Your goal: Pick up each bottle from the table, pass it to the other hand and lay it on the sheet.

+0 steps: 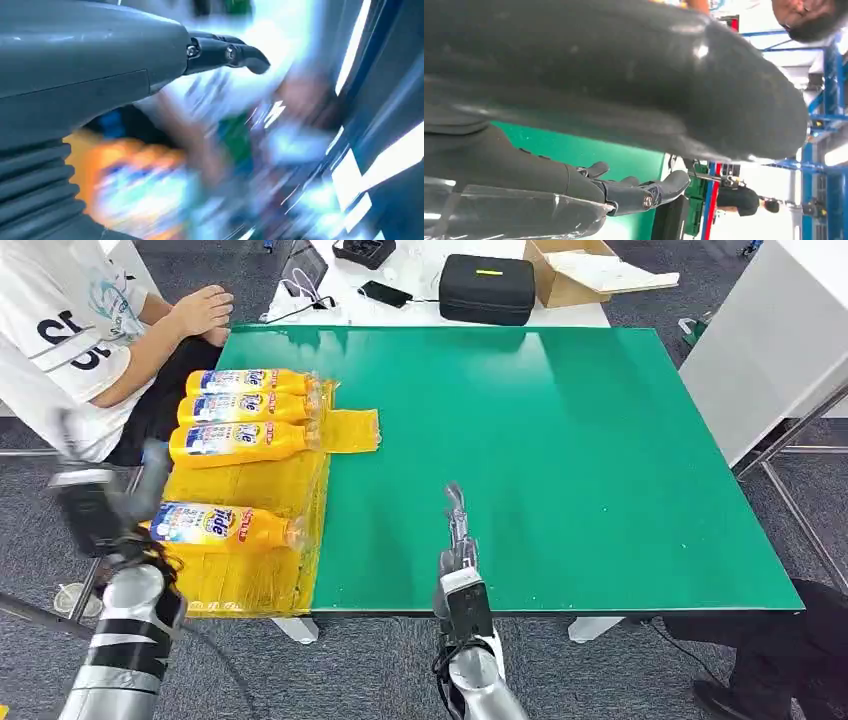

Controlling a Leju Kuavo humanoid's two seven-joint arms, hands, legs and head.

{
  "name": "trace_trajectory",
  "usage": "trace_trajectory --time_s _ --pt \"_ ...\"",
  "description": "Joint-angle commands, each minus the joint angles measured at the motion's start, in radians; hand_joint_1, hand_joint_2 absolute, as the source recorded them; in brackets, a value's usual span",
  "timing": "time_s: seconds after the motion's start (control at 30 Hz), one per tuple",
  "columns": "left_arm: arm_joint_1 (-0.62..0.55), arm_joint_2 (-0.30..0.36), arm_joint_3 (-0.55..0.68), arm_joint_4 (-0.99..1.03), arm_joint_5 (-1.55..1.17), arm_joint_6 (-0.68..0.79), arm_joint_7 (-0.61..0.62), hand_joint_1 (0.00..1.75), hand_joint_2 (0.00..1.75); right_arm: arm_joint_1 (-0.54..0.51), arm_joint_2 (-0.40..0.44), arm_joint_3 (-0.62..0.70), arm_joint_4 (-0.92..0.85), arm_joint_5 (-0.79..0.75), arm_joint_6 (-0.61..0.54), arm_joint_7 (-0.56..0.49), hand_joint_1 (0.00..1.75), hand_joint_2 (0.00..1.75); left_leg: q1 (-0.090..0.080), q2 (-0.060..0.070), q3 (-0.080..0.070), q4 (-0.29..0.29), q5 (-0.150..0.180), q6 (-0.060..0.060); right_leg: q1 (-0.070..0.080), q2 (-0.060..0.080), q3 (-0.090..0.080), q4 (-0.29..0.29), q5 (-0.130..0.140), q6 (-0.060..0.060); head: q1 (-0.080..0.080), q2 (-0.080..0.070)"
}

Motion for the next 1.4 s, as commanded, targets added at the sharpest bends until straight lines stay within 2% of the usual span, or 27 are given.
trace_trajectory --time_s 0.03,0.13,0.27,0.3,0.33,0.37,0.47,0.53,0.6,0.7,0.73,0.77,0.8,0.83,0.9,0.93,1.1,1.2,1.23,1.33,1.4 --pt "0.144 -0.263 0.248 -0.49 0.148 -0.341 0.006 0.0 1.75 0.1 -0.045 0.002 -0.085 0.032 -0.059 -0.032 0.0 0.0 0.0 -0.003 0.003 0.0 -0.002 0.001 0.001 -0.004 0.005 0.0 -0.003 -0.001 0.0 0.0" --pt "0.279 -0.301 0.227 -0.504 0.189 -0.484 0.006 0.0 1.75 0.171 -0.065 -0.031 -0.212 0.02 -0.122 -0.035 0.0 0.0 -0.001 0.0 0.005 -0.002 -0.003 0.001 0.0 -0.001 0.005 -0.002 -0.002 -0.001 0.0 0.0" --pt "0.353 -0.306 0.188 -0.518 0.164 -0.512 0.006 0.0 1.75 0.206 -0.089 -0.041 -0.285 -0.001 -0.147 -0.035 0.0 0.0 -0.001 -0.001 0.009 -0.001 -0.006 0.002 0.0 -0.002 0.01 -0.002 -0.005 -0.001 0.0 0.0" --pt "0.368 -0.298 0.168 -0.496 0.155 -0.513 0.006 0.0 1.75 0.208 -0.09 -0.044 -0.3 -0.006 -0.167 -0.035 0.0 0.0 -0.001 -0.001 0.003 -0.001 -0.004 0.001 0.0 -0.002 0.004 -0.001 -0.003 -0.001 0.0 0.0" --pt "0.405 -0.29 0.131 -0.48 0.14 -0.486 0.006 0.0 1.75 0.225 -0.098 -0.05 -0.343 -0.022 -0.218 -0.035 0.0 1.75 -0.001 -0.002 0.007 -0.001 -0.006 0.002 0.0 -0.003 0.009 -0.001 -0.006 -0.001 0.0 0.0" --pt "0.448 -0.271 0.083 -0.445 0.109 -0.481 0.006 0.0 1.75 0.251 -0.109 -0.056 -0.395 -0.039 -0.255 -0.035 0.0 1.75 0.0 -0.001 0.005 0.0 -0.005 0.001 0.0 -0.002 0.006 -0.001 -0.005 -0.001 0.0 0.0" --pt "0.466 -0.268 0.069 -0.438 0.099 -0.476 0.006 0.0 1.75 0.261 -0.114 -0.06 -0.412 -0.042 -0.266 -0.035 0.0 1.75 -0.001 -0.002 0.005 -0.002 -0.005 0.001 -0.001 -0.003 0.006 -0.002 -0.004 -0.001 0.0 0.0" --pt "0.51 -0.246 0.014 -0.366 0.065 -0.481 0.006 0.0 1.75 0.302 -0.121 -0.09 -0.454 -0.032 -0.312 -0.035 0.0 1.75 0.0 -0.002 0.003 -0.001 -0.005 0.001 0.0 -0.003 0.004 -0.002 -0.004 -0.001 0.0 0.0" --pt "0.527 -0.232 -0.017 -0.321 0.051 -0.502 0.006 0.0 1.75 0.325 -0.119 -0.119 -0.465 -0.016 -0.312 -0.035 0.0 1.75 -0.001 -0.003 0.007 -0.002 -0.006 0.002 0.0 -0.004 0.008 -0.002 -0.006 -0.001 0.0 0.0" --pt "0.542 -0.237 -0.035 -0.278 0.047 -0.511 0.01 0.0 1.75 0.345 -0.112 -0.141 -0.484 -0.003 -0.312 -0.035 0.0 1.75 -0.001 -0.004 0.006 -0.003 -0.005 0.002 0.0 -0.005 0.007 -0.003 -0.005 -0.001 0.0 0.0" --pt "0.542 -0.237 -0.035 -0.278 0.047 -0.511 0.01 0.0 1.75 0.345 -0.112 -0.141 -0.484 -0.003 -0.312 -0.035 0.0 1.75 -0.001 -0.003 0.003 -0.002 -0.005 0.001 0.0 -0.004 0.004 -0.002 -0.004 -0.001 0.0 0.0" --pt "0.542 -0.237 -0.035 -0.278 0.047 -0.511 0.01 0.0 1.75 0.345 -0.112 -0.141 -0.484 -0.003 -0.312 -0.035 0.0 1.75 -0.001 -0.003 0.007 -0.003 -0.006 0.002 -0.001 -0.005 0.008 -0.003 -0.005 -0.002 0.0 0.0" --pt "0.542 -0.238 -0.049 -0.265 0.037 -0.515 0.011 0.0 1.75 0.348 -0.105 -0.139 -0.475 0.004 -0.312 -0.035 0.0 1.75 -0.001 -0.002 0.004 -0.002 -0.005 0.001 0.0 -0.003 0.004 -0.002 -0.004 -0.001 0.0 0.0" --pt "0.542 -0.238 -0.053 -0.26 0.028 -0.51 0.011 0.0 1.75 0.347 -0.107 -0.133 -0.463 0.002 -0.312 -0.035 0.0 1.75 -0.001 -0.002 0.007 -0.002 -0.006 0.002 0.0 -0.003 0.007 -0.002 -0.005 -0.002 0.0 0.0" --pt "0.546 -0.252 -0.056 -0.242 0.019 -0.505 0.013 0.0 1.75 0.34 -0.1 -0.118 -0.404 0.005 -0.312 -0.035 0.0 1.75 -0.001 -0.002 0.008 -0.003 -0.006 0.002 0.0 -0.003 0.008 -0.003 -0.005 -0.002 0.0 0.0" --pt "0.546 -0.259 -0.056 -0.233 0.025 -0.502 0.016 0.0 1.75 0.334 -0.096 -0.11 -0.364 0.007 -0.299 -0.035 0.0 1.75 0.0 -0.002 0.003 -0.002 -0.005 0.001 0.0 -0.002 0.004 -0.002 -0.003 -0.001 0.0 0.0" --pt "0.537 -0.258 -0.068 -0.213 0.051 -0.484 0.012 0.0 1.75 0.308 -0.104 -0.062 -0.3 -0.012 -0.312 -0.035 0.0 1.75 0.0 -0.001 0.006 -0.003 -0.006 0.001 0.001 -0.001 0.007 -0.003 -0.004 -0.002 0.0 0.0" --pt "0.532 -0.259 -0.069 -0.219 0.063 -0.481 0.01 0.0 1.75 0.302 -0.102 -0.057 -0.301 -0.01 -0.312 -0.035 0.0 1.75 0.0 0.0 0.01 -0.003 -0.007 0.002 0.001 -0.002 0.011 -0.004 -0.005 -0.002 0.0 0.0" --pt "0.53 -0.257 -0.073 -0.222 0.069 -0.48 0.012 0.0 1.75 0.302 -0.099 -0.063 -0.309 -0.005 -0.312 -0.035 0.0 1.75 0.0 0.0 0.006 -0.002 -0.006 0.002 0.0 -0.001 0.006 -0.003 -0.004 -0.002 0.0 0.0" --pt "0.529 -0.259 -0.073 -0.223 0.073 -0.48 0.013 0.0 1.75 0.301 -0.101 -0.063 -0.309 -0.011 -0.312 -0.035 0.0 1.75 0.0 -0.001 0.008 -0.002 -0.007 0.002 0.001 -0.002 0.008 -0.003 -0.004 -0.002 0.0 0.0" --pt "0.529 -0.259 -0.073 -0.223 0.073 -0.48 0.013 0.0 1.75 0.301 -0.101 -0.063 -0.309 -0.011 -0.312 -0.035 0.0 1.75 0.0 -0.001 0.004 -0.002 -0.005 0.001 0.001 -0.001 0.004 -0.002 -0.003 -0.001 0.0 0.0"
